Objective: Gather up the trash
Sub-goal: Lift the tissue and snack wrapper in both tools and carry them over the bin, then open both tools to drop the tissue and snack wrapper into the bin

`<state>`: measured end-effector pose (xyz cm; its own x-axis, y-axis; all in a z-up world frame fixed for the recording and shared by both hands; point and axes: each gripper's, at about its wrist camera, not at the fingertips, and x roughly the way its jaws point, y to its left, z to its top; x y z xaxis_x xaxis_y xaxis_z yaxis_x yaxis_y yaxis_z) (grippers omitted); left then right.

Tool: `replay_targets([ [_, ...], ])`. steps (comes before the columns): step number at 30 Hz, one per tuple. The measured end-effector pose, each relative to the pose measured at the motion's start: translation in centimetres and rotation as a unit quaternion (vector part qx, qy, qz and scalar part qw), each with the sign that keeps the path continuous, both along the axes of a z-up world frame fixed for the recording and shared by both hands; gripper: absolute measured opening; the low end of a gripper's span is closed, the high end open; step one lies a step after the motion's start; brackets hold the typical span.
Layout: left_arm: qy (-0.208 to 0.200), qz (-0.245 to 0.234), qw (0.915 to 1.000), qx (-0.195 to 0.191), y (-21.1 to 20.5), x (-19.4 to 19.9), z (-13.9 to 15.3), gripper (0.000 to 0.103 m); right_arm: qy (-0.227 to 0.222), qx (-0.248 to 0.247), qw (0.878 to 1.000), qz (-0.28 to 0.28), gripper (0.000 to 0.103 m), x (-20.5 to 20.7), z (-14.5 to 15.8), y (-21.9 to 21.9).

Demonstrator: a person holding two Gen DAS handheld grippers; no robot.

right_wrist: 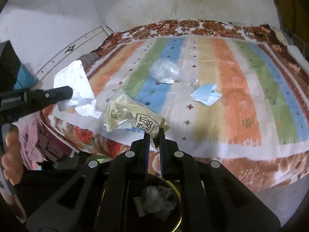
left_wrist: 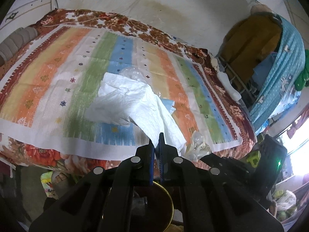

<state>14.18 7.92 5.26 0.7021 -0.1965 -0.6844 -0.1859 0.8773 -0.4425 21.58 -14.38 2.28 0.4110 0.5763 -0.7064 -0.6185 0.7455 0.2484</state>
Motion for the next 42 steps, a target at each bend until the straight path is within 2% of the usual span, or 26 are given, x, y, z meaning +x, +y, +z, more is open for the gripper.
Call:
replay_targets([
  [13, -0.011, -0.034, 0.999, 0.028, -3.3, -4.0, -0.6, 0.003, 0.014, 0.003, 1.0, -0.006, 0.008, -3.2, -1.5, -2.1],
  [23, 0.007, -0.035, 0.9983, 0.046, -4.7, -6.3, -2.3, 0.003, 0.028, -0.024, 0.999, -0.013, 0.008, -5.0, -4.2, -2.8],
  [30, 0.042, -0.034, 0.9951, 0.083, -6.2, -7.2, -4.1, 0.003, 0.039, -0.055, 0.998, -0.012, 0.008, -6.2, -6.2, -2.3],
  [42, 0.121, -0.062, 0.9853, 0.103, -9.1, -7.6, -8.5, 0.003, 0.064, -0.113, 0.991, -0.01, 0.008, -7.0, -10.2, -1.3],
])
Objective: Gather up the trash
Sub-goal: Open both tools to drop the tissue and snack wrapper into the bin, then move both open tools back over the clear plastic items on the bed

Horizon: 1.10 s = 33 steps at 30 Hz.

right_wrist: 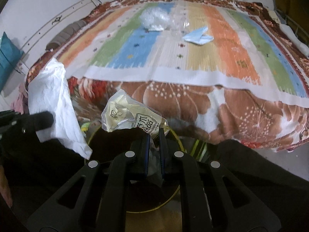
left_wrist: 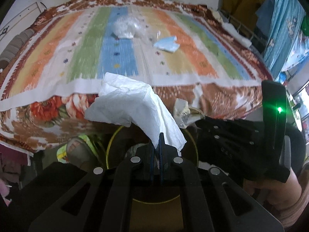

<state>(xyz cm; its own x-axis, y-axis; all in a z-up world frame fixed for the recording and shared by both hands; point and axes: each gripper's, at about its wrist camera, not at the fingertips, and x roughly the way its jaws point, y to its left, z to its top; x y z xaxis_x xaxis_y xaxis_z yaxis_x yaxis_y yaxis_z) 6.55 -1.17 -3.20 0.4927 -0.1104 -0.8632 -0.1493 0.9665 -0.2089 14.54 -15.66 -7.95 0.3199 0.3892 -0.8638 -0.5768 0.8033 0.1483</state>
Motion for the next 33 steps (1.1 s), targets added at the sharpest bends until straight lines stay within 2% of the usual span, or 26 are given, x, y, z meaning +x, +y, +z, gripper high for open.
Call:
replay_targets([
  [5, 0.041, -0.014, 0.999, -0.006, -1.1, 0.3, -2.2, 0.003, 0.029, -0.016, 0.999, -0.004, 0.008, 0.1, -2.0, 0.5],
  [11, 0.09, 0.0, 0.9958, -0.02, -0.9, 0.6, -4.6, 0.003, 0.069, -0.031, 0.997, -0.019, 0.008, 0.2, -4.4, 0.3],
  [17, 0.141, -0.008, 0.9895, -0.03, -1.4, 1.2, -7.1, 0.003, 0.087, -0.056, 0.994, -0.023, 0.008, 0.3, -6.3, 0.8],
  [19, 0.154, -0.008, 0.9875, -0.035, -1.4, 1.5, -7.7, 0.003, 0.093, -0.058, 0.994, -0.025, 0.012, 0.4, -6.7, 1.0],
  [20, 0.159, -0.004, 0.9867, -0.036, -1.3, 1.6, -8.0, 0.005, 0.098, -0.055, 0.993, -0.027, 0.018, 0.5, -6.9, 1.1],
  [23, 0.163, 0.011, 0.9857, -0.041, -0.8, 2.1, -8.2, 0.043, 0.099, -0.054, 0.993, -0.034, 0.038, 1.0, -7.1, 1.3],
  [24, 0.157, 0.015, 0.9866, -0.04, -0.6, 2.2, -7.9, 0.044, 0.099, -0.053, 0.993, -0.037, 0.043, 1.2, -7.1, 1.3],
  [27, 0.14, 0.028, 0.9895, -0.026, 0.3, 2.4, -6.8, 0.046, 0.102, -0.046, 0.993, -0.048, 0.051, 1.7, -7.0, 1.1],
  [33, 0.109, 0.045, 0.9926, -0.028, 2.5, 3.6, -4.4, 0.05, 0.1, -0.02, 0.993, -0.053, 0.06, 2.5, -5.6, 0.9],
])
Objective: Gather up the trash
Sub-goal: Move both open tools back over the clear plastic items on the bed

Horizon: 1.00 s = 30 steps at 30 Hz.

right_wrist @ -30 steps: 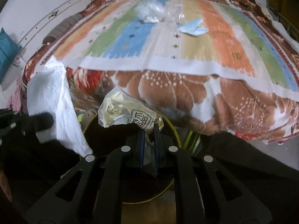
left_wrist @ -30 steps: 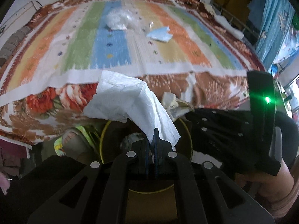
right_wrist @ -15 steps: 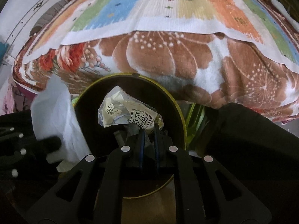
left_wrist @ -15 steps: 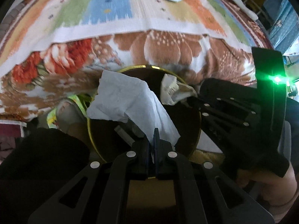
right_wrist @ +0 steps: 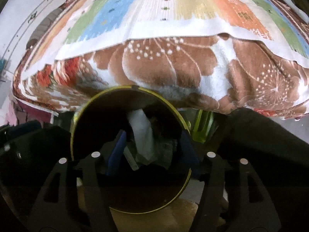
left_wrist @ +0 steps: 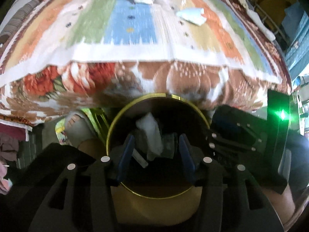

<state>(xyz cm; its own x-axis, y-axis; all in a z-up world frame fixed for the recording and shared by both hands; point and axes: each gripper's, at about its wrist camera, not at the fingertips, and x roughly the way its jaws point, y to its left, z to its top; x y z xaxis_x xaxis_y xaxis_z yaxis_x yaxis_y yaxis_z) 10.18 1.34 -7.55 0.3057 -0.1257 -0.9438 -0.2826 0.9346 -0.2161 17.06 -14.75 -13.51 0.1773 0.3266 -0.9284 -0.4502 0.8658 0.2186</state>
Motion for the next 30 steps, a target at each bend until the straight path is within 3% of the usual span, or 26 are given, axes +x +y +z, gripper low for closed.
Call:
replay_targets([
  [10, -0.047, 0.045, 0.9979, 0.003, 4.3, 3.2, 3.2, 0.066, -0.041, 0.015, 0.998, 0.034, 0.067, 1.6, 3.5, 1.2],
  [12, -0.062, 0.053, 0.9967, -0.001, 4.8, 3.6, 3.9, 0.069, -0.036, 0.034, 0.998, 0.041, 0.076, 2.6, 4.4, 1.4],
  [22, -0.135, 0.063, 0.9883, 0.033, 5.9, 6.4, 6.8, 0.082, -0.069, 0.04, 0.996, 0.03, 0.077, 5.6, 6.8, 2.0],
  [25, -0.165, 0.071, 0.9826, 0.047, 6.5, 7.0, 7.9, 0.082, -0.074, 0.042, 0.996, 0.033, 0.083, 6.5, 7.6, 2.4],
  [27, -0.187, 0.074, 0.978, 0.055, 7.0, 7.7, 8.6, 0.093, -0.086, 0.042, 0.995, 0.039, 0.09, 7.0, 8.2, 2.7],
  [30, -0.213, 0.088, 0.9697, 0.082, 7.9, 8.8, 9.1, 0.097, -0.104, 0.044, 0.993, 0.037, 0.094, 8.5, 9.2, 3.0],
])
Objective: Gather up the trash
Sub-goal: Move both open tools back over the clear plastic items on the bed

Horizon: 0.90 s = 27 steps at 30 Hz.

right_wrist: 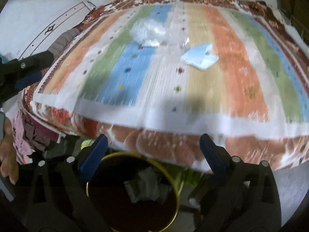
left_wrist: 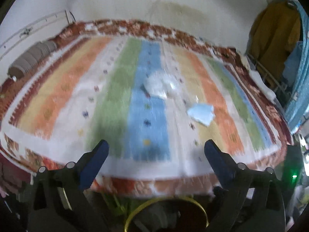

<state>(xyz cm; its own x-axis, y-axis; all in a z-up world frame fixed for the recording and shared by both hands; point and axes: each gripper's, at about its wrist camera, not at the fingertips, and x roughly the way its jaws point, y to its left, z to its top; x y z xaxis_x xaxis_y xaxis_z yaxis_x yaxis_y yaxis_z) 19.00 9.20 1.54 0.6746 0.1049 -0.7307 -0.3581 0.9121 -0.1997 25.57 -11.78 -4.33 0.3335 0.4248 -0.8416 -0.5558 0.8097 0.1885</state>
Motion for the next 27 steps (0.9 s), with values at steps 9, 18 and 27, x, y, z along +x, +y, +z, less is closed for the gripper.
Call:
replay_targets([
  [9, -0.008, 0.027, 0.9996, -0.001, 2.9, 3.4, -1.0, 0.097, -0.014, 0.011, 1.0, -0.005, 0.094, 4.0, 0.5, 0.9],
  [18, -0.01, 0.022, 0.9997, 0.002, 4.0, 5.9, -2.1, 0.097, -0.033, 0.022, 0.999, -0.016, 0.094, 6.2, 0.9, 1.4],
  [27, -0.016, -0.008, 0.9991, 0.039, 3.9, 8.7, -2.2, 0.097, -0.047, 0.037, 0.998, -0.004, 0.094, 8.8, 1.6, 2.4],
])
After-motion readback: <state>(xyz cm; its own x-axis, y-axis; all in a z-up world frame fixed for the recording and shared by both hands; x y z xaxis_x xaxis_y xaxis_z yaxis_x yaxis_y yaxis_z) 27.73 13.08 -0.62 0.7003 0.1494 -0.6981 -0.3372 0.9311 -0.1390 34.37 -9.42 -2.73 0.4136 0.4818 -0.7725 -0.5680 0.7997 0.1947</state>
